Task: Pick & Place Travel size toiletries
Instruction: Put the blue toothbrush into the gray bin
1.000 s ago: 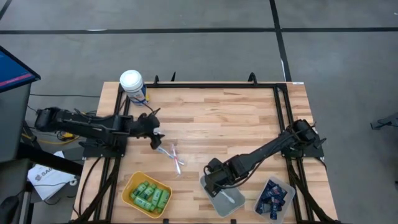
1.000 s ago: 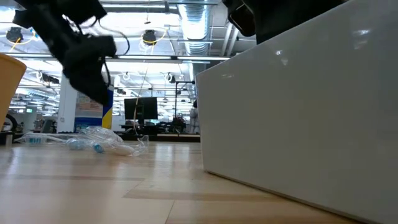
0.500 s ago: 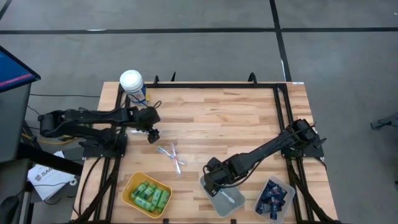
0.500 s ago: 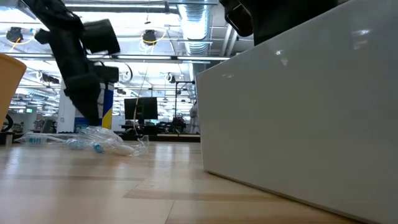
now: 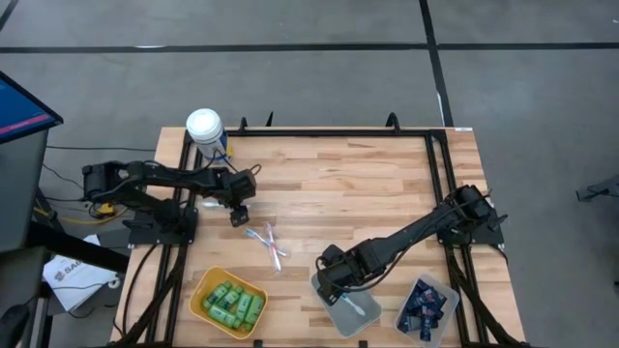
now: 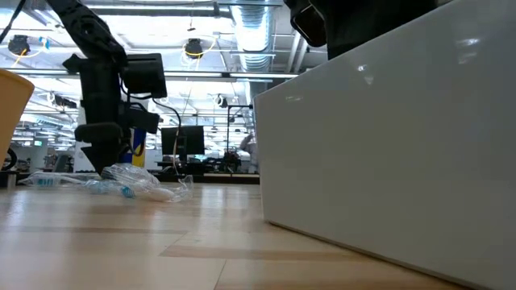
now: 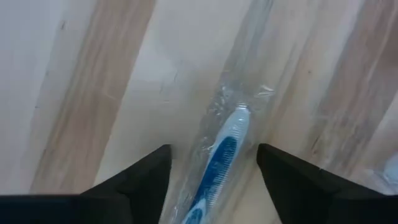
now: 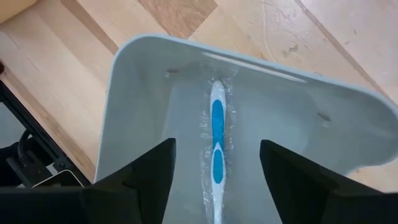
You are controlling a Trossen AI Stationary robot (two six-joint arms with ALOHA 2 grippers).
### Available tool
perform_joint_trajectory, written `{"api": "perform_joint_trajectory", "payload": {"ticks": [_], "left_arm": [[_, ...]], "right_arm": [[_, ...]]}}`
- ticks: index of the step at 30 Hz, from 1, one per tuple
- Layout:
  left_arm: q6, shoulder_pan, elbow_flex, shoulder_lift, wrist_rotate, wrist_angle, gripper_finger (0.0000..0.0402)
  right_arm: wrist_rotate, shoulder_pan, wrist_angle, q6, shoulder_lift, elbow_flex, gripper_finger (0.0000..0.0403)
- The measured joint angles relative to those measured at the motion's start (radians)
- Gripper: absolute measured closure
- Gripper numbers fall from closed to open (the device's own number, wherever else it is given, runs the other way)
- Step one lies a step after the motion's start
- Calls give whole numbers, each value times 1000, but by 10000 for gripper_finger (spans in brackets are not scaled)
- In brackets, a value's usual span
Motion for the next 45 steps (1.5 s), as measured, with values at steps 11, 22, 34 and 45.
{"api": "perform_joint_trajectory", "payload": {"ticks": [11,22,34,45], "left_arm": [[-10,-2,-11,-21,7,31,359],[-109,-1,-16,-161,24,58,375],[-401,-1,-12,-610,119,180,401],[-587,-29,-9,-757,174,620,401]], "right_arm": [[0,-1,2,1,0,0,178],[0,-2,30,6,0,25,178],[125,-86,98,-138,0,109,178],[187,-257,620,-355,0,110,178]]}}
